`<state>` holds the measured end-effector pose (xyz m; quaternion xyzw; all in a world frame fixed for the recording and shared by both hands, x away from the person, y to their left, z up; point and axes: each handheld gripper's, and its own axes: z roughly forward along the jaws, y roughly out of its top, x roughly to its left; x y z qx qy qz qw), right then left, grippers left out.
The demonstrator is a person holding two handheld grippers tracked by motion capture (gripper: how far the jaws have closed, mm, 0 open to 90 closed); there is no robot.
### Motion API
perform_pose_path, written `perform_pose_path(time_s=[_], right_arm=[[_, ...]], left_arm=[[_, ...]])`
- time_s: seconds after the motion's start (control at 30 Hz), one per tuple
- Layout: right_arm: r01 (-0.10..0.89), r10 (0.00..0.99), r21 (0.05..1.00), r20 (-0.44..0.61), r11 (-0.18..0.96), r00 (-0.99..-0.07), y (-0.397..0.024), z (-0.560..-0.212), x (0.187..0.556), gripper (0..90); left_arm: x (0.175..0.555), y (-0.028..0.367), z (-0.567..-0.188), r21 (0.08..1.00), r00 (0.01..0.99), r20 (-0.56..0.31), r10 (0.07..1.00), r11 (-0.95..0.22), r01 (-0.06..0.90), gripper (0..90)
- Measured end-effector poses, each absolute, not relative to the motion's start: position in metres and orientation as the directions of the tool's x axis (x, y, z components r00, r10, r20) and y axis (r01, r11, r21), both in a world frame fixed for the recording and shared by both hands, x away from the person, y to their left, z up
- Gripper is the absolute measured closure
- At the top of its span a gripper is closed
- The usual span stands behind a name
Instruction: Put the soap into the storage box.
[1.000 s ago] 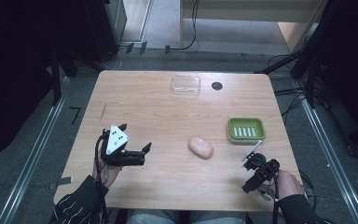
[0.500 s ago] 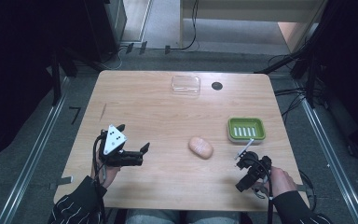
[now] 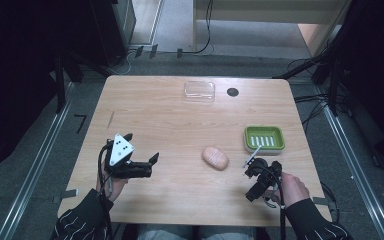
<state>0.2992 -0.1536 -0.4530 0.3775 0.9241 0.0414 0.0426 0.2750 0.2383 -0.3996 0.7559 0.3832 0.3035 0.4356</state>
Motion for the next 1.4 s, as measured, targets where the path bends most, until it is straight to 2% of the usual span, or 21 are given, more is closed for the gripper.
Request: perform_pose_path(time_s=[0.73, 1.1, 1.27, 1.33, 1.4], right_arm=[[0.649, 0.664, 0.147, -0.093, 0.746, -0.742, -0.13, -0.444, 0.313, 4.7], [0.639, 0.657, 0.166, -0.102, 0.751, -0.747, -0.122, -0.441, 0.323, 4.7], [0.633, 0.655, 0.184, -0.104, 0.752, -0.748, -0.118, -0.44, 0.326, 4.7], [0.627, 0.65, 0.187, -0.104, 0.756, -0.753, -0.117, -0.439, 0.328, 4.7], [0.624, 0.647, 0.188, -0.107, 0.759, -0.755, -0.116, -0.439, 0.329, 4.7]], left_arm=[[0.273, 0.237, -0.399, 0.888, 0.526, 0.139, 0.839, -0.341, 0.309, 0.0], [0.273, 0.236, -0.398, 0.897, 0.533, 0.113, 0.839, -0.317, 0.309, 0.0], [0.272, 0.233, -0.398, 0.898, 0.57, 0.094, 0.816, -0.317, 0.305, 0.0], [0.272, 0.231, -0.397, 0.903, 0.535, 0.088, 0.84, -0.294, 0.313, 0.0], [0.272, 0.231, -0.396, 0.907, 0.512, 0.088, 0.854, -0.282, 0.313, 6.2]])
